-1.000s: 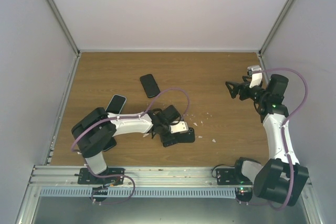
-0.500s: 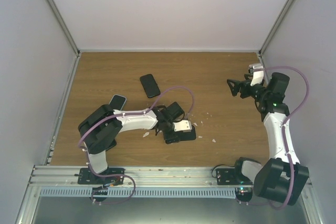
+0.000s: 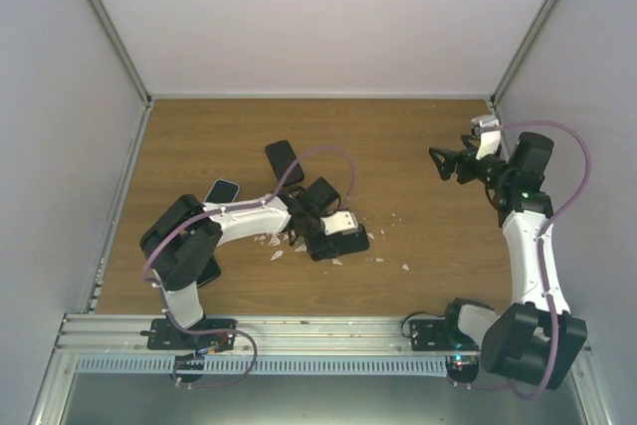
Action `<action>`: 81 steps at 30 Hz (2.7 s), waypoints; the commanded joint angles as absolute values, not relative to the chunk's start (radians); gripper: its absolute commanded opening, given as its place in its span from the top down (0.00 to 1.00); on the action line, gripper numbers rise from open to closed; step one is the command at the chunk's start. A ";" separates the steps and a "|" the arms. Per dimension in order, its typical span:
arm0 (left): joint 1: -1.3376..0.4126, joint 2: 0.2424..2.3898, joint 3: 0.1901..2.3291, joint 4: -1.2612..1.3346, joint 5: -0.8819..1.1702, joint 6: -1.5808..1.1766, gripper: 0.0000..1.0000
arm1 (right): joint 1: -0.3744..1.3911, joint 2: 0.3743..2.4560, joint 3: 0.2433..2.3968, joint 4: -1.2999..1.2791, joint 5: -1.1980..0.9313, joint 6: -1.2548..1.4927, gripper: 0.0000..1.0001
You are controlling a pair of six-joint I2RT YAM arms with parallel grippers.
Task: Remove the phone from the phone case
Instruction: Pick up the phone at the center of the board, then adjust the phone.
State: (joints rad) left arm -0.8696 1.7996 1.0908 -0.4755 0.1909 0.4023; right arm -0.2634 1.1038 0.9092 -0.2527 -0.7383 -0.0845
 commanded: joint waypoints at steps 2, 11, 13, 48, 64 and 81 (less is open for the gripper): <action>-0.767 1.665 1.170 -0.447 0.417 0.362 0.52 | -0.267 1.096 0.929 -0.296 -0.912 -0.211 0.00; -0.621 1.623 1.239 -0.508 0.733 0.333 0.61 | -0.261 1.066 0.972 -0.434 -1.064 -0.426 0.00; -0.584 1.597 1.234 -0.510 0.853 0.340 0.61 | -0.260 1.044 0.973 -0.474 -1.076 -0.519 0.00; -0.586 1.521 1.263 -0.772 1.409 0.648 0.65 | 0.313 0.971 1.129 -0.835 -1.039 -1.190 0.34; -0.629 1.608 1.313 -0.921 1.435 0.732 0.50 | 0.459 1.002 1.125 -0.841 -0.935 -1.183 0.99; -0.520 1.660 1.455 -1.053 1.294 0.738 0.01 | 0.459 0.990 1.105 -0.834 -0.958 -1.121 0.99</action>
